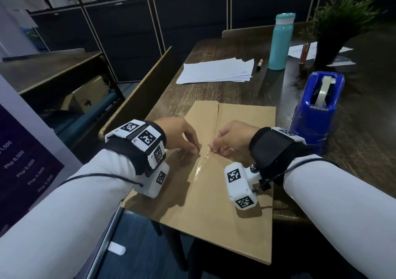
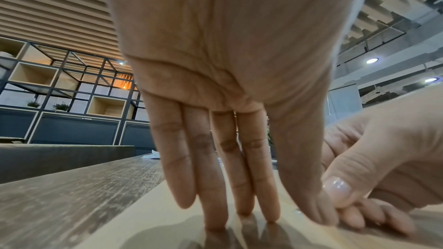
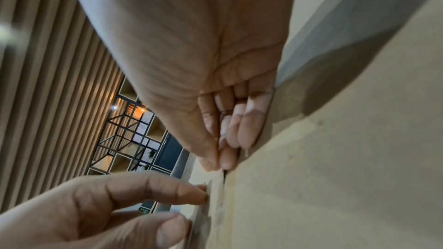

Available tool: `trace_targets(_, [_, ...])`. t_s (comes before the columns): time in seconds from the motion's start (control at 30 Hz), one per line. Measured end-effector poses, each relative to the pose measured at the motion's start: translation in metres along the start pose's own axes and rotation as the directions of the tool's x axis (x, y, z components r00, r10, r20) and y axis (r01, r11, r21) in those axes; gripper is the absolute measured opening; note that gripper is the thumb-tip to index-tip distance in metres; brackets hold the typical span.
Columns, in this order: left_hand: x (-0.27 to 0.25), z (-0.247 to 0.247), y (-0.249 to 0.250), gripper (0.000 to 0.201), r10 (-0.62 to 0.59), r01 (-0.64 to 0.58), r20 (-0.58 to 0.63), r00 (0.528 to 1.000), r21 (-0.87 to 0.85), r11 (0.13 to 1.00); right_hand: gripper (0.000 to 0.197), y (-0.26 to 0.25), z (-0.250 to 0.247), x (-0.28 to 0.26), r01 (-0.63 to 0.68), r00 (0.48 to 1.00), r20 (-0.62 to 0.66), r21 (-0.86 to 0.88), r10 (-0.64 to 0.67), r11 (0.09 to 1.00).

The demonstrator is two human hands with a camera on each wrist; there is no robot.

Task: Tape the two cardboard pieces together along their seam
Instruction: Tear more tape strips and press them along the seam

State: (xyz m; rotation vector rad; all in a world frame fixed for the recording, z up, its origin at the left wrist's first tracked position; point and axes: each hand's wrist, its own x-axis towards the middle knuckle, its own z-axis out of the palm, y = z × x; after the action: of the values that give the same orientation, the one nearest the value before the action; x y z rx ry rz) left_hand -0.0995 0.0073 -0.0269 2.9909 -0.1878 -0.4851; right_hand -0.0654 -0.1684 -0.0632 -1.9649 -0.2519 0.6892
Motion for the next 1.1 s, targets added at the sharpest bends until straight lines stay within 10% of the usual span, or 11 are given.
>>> trace_targets(1.1, [0.025, 0.007, 0.017, 0.043, -0.128, 0.131, -0.032, 0.991, 0.081, 0.988, 0.019, 0.003, 0.002, -0.001, 0.069, 0.997, -0.032, -0.079, -0.072, 0.994])
